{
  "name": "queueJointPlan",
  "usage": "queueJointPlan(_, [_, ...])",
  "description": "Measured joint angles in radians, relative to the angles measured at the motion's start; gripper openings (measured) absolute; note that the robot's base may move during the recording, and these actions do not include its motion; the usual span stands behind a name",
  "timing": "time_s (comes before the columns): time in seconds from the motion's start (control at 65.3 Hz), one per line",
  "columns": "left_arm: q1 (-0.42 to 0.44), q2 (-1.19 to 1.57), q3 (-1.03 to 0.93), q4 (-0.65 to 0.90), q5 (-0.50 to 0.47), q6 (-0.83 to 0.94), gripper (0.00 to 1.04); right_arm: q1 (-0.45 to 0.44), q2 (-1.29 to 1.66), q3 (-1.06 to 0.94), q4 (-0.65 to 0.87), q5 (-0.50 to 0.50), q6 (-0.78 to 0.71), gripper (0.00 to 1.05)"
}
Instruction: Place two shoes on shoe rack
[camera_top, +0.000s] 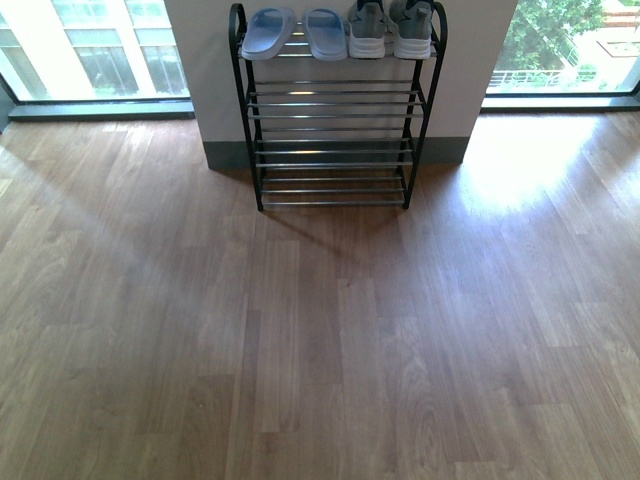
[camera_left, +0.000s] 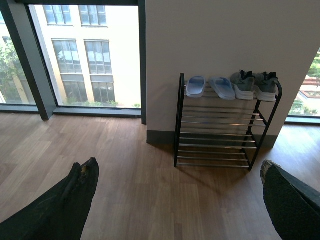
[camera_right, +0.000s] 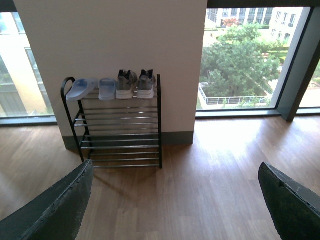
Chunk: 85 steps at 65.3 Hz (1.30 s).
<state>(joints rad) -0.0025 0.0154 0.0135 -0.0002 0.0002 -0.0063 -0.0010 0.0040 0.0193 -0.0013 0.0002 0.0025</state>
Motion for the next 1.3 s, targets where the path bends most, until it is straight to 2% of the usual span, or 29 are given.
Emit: queueJointPlan(1.302, [0.0, 0.0, 0.0, 0.0, 0.0, 0.002, 0.95, 0.0, 0.0, 0.0, 0.0, 0.0, 0.0, 0.96])
